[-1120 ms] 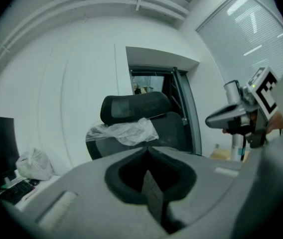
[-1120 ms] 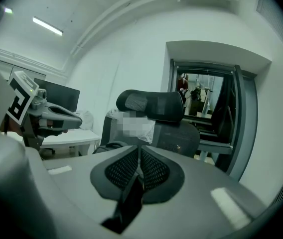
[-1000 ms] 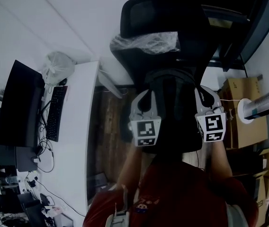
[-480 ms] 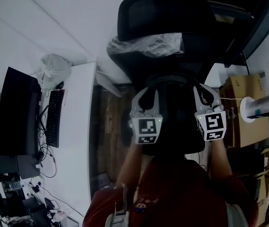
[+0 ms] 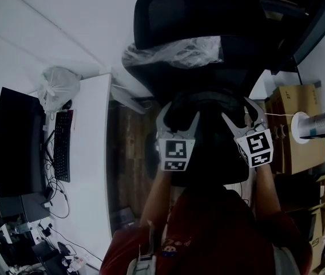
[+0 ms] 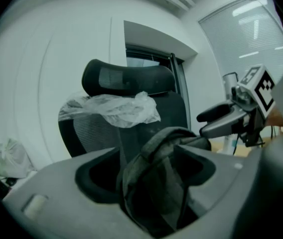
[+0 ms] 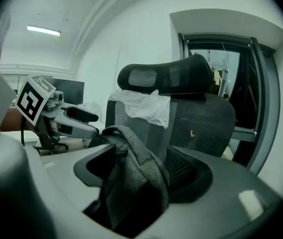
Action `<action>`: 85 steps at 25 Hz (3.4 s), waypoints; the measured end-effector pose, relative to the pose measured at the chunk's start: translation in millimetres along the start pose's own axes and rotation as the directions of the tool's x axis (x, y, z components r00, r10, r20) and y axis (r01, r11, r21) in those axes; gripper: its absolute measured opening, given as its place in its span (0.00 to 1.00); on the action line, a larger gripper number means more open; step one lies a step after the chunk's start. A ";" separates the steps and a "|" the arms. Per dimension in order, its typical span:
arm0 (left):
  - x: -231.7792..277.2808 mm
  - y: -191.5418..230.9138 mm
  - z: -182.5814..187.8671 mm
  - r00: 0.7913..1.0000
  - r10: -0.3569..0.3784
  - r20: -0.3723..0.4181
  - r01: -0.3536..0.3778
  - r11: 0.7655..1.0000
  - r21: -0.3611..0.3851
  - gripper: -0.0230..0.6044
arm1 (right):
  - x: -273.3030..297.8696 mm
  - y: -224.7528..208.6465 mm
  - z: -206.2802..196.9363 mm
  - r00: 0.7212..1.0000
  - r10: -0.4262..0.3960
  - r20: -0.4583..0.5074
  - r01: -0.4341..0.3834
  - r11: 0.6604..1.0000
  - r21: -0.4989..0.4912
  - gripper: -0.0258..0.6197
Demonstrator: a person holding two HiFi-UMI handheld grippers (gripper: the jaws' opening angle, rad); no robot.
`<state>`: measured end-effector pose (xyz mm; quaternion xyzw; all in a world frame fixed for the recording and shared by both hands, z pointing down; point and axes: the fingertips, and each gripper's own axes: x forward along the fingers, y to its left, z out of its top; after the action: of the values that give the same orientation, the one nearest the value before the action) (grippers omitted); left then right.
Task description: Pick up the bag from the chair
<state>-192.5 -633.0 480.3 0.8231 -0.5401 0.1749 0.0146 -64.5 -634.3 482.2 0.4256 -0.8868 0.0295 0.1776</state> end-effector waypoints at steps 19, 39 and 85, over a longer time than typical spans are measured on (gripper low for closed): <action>65.1 3.6 -58.3 0.970 -0.222 -0.101 0.223 0.975 0.000 0.86 | 68.4 -16.4 -58.0 0.986 0.107 -0.127 -0.091 0.989 0.120 0.83; 86.5 1.6 -74.3 0.983 -0.169 -0.072 0.163 0.983 -0.080 0.63 | 90.3 -15.0 -84.3 0.978 0.110 -0.178 -0.089 0.988 0.123 0.58; -117.1 -146.0 -30.1 0.999 -0.022 -0.044 0.020 0.999 -0.047 0.42 | -131.6 71.8 -81.7 0.984 0.165 -0.064 -0.163 0.986 0.030 0.27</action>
<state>-111.8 -462.3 497.0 0.8241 -0.5349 0.1802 0.0476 -20.1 -474.0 520.9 0.3521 -0.9120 0.0692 0.1987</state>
